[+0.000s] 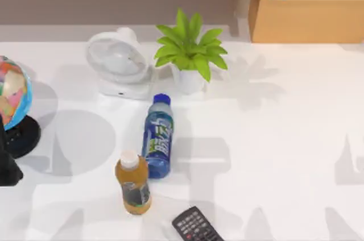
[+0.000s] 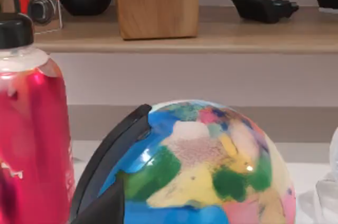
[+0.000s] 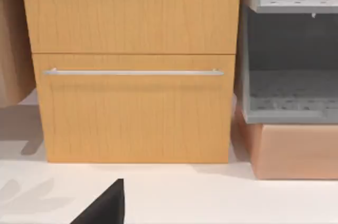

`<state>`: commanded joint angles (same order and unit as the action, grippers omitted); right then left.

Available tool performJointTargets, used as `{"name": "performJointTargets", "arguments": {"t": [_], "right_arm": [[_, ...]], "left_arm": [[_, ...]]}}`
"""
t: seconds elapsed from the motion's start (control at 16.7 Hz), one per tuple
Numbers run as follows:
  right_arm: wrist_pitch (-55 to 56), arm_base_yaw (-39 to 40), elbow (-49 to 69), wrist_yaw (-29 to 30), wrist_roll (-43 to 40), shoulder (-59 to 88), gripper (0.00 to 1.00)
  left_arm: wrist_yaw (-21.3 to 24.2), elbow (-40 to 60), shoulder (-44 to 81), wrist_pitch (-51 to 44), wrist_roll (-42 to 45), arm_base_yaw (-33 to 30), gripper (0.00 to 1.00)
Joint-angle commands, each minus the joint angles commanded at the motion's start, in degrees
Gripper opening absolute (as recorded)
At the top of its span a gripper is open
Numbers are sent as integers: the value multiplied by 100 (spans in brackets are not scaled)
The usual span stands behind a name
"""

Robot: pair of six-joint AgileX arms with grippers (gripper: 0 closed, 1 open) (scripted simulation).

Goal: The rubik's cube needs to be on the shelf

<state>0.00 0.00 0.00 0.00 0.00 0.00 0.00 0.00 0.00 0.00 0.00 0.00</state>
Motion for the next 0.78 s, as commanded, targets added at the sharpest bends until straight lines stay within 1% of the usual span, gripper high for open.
{"name": "performJointTargets", "arguments": {"t": [0.18,0.36,0.54,0.78], "right_arm": [[36,3,29,0,-51,55,100],[367,34,293,4,-506,553,100],[985,95,774,32,-1323,1495,100],[2121,219,1640,130,-2777,3314,100]], "left_arm": [[0,0,0,0,0,0,100],[0,0,0,0,0,0,100],[0,0,0,0,0,0,100],[0,0,0,0,0,0,100]]}}
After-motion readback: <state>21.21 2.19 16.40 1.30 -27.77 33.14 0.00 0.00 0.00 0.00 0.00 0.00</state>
